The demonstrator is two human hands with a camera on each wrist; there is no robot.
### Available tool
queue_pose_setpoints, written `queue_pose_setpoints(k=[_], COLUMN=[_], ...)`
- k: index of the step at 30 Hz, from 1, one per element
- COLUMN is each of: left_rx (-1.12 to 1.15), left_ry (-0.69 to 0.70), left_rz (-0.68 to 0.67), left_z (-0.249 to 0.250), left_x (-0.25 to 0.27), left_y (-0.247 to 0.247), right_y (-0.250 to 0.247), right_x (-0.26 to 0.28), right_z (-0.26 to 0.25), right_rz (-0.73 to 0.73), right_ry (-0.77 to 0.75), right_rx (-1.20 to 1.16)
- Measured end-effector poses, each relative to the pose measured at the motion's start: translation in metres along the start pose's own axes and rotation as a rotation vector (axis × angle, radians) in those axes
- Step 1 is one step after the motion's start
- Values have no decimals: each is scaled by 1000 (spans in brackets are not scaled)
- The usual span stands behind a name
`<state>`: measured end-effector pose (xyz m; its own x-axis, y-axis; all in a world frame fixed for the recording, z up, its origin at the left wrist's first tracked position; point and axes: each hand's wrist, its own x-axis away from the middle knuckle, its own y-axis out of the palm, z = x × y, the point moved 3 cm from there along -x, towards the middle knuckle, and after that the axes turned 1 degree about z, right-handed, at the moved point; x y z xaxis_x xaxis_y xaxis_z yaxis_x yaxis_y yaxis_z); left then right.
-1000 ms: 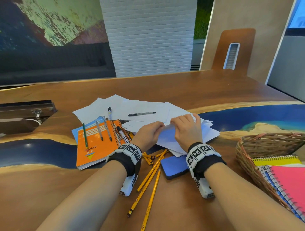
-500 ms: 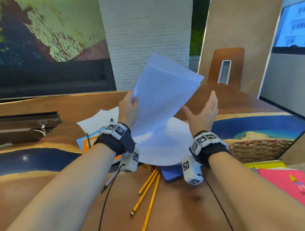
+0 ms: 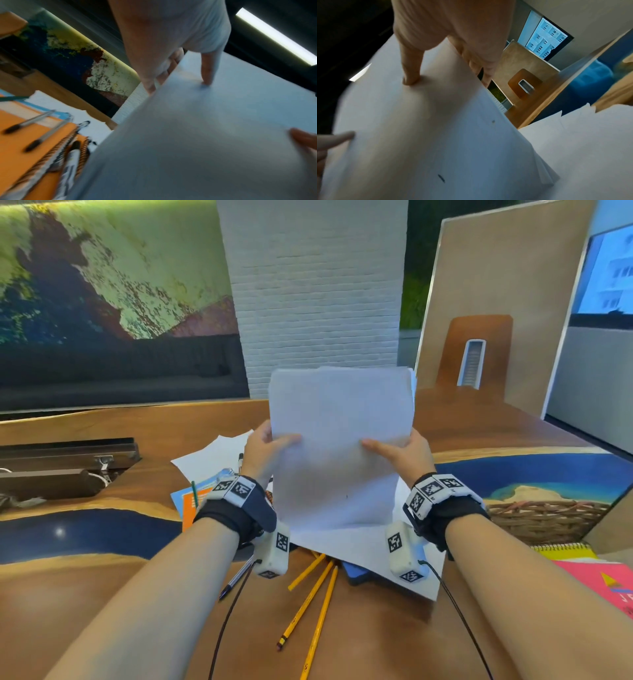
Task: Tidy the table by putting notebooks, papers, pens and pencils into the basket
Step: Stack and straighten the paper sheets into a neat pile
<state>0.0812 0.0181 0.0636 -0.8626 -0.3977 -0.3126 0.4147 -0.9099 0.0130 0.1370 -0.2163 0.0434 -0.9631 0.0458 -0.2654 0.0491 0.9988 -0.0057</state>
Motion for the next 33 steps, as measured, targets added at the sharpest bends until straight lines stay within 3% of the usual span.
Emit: queue_pose_setpoints(k=[4,12,18,26,33], left_rx=[-3,146,99,130,114], left_ry=[-71,100,32,40,-38], left_rz=[-27,44,4,-8,-29], left_z=[-7,45,29,63,51], left_x=[7,-7,0,1,6], left_y=[-3,5,0,11,7], right_y=[4,9,-1,3,6], right_x=[6,5,4,5,11], right_z=[-4,-48,-42,-65,-58], right_rz=[-7,146,173,318,278], right_ry=[12,-244,-229,-300,-168], right_rx=[-28,-100,-86,-63,-182])
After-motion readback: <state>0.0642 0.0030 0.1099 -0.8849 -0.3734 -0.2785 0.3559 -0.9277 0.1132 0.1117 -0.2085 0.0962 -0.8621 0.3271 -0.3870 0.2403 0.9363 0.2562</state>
